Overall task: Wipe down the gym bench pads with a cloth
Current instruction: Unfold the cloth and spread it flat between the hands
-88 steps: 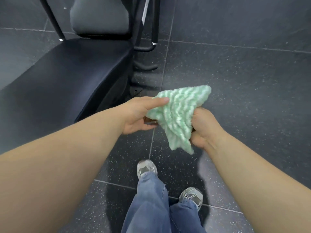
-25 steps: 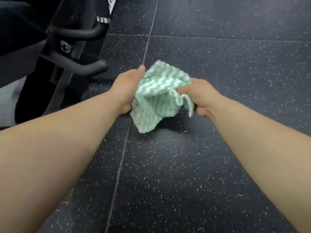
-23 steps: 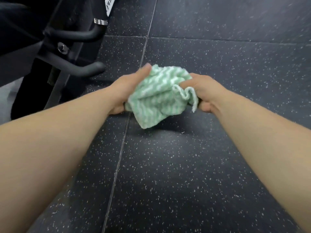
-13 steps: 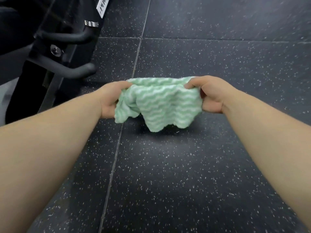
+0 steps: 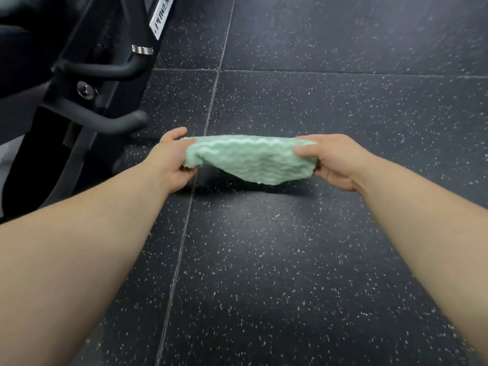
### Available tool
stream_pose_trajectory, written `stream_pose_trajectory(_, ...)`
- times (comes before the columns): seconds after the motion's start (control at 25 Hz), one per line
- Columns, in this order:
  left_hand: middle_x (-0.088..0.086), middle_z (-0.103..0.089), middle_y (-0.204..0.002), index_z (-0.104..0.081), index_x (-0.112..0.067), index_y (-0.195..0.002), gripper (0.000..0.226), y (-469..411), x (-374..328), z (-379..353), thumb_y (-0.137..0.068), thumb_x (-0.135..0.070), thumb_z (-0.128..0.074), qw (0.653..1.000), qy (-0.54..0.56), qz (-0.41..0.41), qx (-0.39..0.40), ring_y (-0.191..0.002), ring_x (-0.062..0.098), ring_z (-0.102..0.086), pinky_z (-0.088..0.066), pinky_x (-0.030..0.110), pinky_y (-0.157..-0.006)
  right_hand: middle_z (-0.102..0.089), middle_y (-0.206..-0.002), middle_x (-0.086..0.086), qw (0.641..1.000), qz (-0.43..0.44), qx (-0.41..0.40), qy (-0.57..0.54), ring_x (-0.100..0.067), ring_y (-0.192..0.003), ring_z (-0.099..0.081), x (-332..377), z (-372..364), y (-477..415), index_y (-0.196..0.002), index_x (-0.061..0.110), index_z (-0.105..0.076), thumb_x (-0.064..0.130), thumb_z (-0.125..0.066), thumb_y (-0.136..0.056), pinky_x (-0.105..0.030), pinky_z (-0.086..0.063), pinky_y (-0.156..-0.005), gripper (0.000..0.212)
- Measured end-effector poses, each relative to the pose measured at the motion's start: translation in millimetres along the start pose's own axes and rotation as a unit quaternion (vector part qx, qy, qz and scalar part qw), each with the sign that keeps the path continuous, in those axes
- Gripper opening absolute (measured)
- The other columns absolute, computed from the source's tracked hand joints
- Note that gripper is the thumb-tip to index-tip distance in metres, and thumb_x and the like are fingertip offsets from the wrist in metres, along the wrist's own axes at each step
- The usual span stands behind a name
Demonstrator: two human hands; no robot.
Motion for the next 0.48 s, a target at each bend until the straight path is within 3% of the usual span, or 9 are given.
stream_pose_trajectory(0.08,0.002,-0.065,-0.091,-0.062,-0.019,-0.099,0.011,0,5,0,-0.091,-0.024,-0.060,0.997,-0.057,0.049,0.015,-0.062,0.014,-0.062,-0.046,0.024,-0.052,-0.075,-0.097,-0.010,0.993,0.006,0.000,0.115,-0.030,-0.099,-0.069,-3,0,0,-0.090,0.019,-0.077,0.023,-0.073,-0.075,-0.059,-0.047,-0.095,0.016)
stream_pose_trajectory(0.16,0.004,-0.070,-0.081,-0.067,-0.014,-0.088,0.034,10,11,-8,-0.083,-0.047,-0.062,0.980,-0.128,0.114,0.102,-0.061,0.017,-0.064,-0.048,0.025,-0.053,-0.074,-0.095,-0.015,0.988,0.015,-0.046,0.149,-0.027,-0.086,-0.068,-4,7,-1,-0.082,0.020,-0.076,0.032,-0.075,-0.069,-0.062,-0.049,-0.088,0.019)
stream_pose_trajectory(0.2,0.004,-0.070,-0.082,-0.067,-0.014,-0.092,0.040,13,15,-13,-0.079,-0.051,-0.062,0.964,-0.180,0.129,0.148,-0.063,0.017,-0.065,-0.049,0.024,-0.053,-0.073,-0.088,-0.015,0.986,0.025,-0.080,0.142,-0.024,-0.075,-0.065,-2,12,0,-0.079,0.016,-0.073,0.033,-0.075,-0.069,-0.054,-0.056,-0.079,0.020)
stream_pose_trajectory(0.24,0.002,-0.071,-0.088,-0.066,-0.018,-0.104,0.043,15,18,-17,-0.076,-0.050,-0.065,0.947,-0.230,0.131,0.185,-0.069,0.016,-0.067,-0.051,0.025,-0.058,-0.069,-0.074,-0.013,0.983,0.033,-0.112,0.143,-0.019,-0.061,-0.058,0,16,2,-0.076,0.013,-0.069,0.031,-0.075,-0.072,-0.040,-0.059,-0.063,0.019)
stream_pose_trajectory(0.28,-0.001,-0.071,-0.098,-0.061,-0.024,-0.116,0.047,15,19,-20,-0.074,-0.045,-0.068,0.935,-0.266,0.115,0.205,-0.078,0.016,-0.068,-0.053,0.027,-0.066,-0.058,-0.062,-0.008,0.979,0.038,-0.132,0.152,-0.016,-0.050,-0.046,3,20,4,-0.076,0.013,-0.064,0.029,-0.074,-0.075,-0.026,-0.046,-0.045,0.019)
stream_pose_trajectory(0.32,-0.004,-0.071,-0.104,-0.058,-0.030,-0.122,0.053,14,18,-23,-0.071,-0.039,-0.071,0.930,-0.282,0.098,0.216,-0.086,0.015,-0.069,-0.054,0.029,-0.073,-0.047,-0.058,-0.003,0.976,0.043,-0.142,0.162,-0.014,-0.045,-0.035,4,23,5,-0.077,0.014,-0.060,0.027,-0.073,-0.078,-0.019,-0.031,-0.040,0.019)
stream_pose_trajectory(0.4,-0.005,-0.072,-0.103,-0.061,-0.030,-0.118,0.050,14,15,-28,-0.069,-0.028,-0.073,0.916,-0.311,0.074,0.242,-0.085,0.013,-0.067,-0.053,0.026,-0.069,-0.040,-0.060,-0.001,0.974,0.055,-0.151,0.159,-0.014,-0.046,-0.029,6,28,2,-0.080,0.014,-0.058,0.025,-0.071,-0.080,-0.019,-0.021,-0.041,0.017)
stream_pose_trajectory(0.48,0.002,-0.073,-0.096,-0.069,-0.025,-0.107,0.043,13,13,-29,-0.065,-0.025,-0.081,0.877,-0.398,0.058,0.262,-0.077,0.015,-0.062,-0.045,0.025,-0.063,-0.047,-0.066,-0.002,0.974,0.072,-0.165,0.139,-0.015,-0.052,-0.034,11,32,1,-0.085,0.013,-0.059,0.024,-0.071,-0.079,-0.024,-0.026,-0.048,0.017)
Point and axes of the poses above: each hand's wrist, its own y-axis away from the middle knuckle, its own z-axis out of the back of the hand, x = y × z, the point moved 6 cm from there along -y, towards the middle knuckle
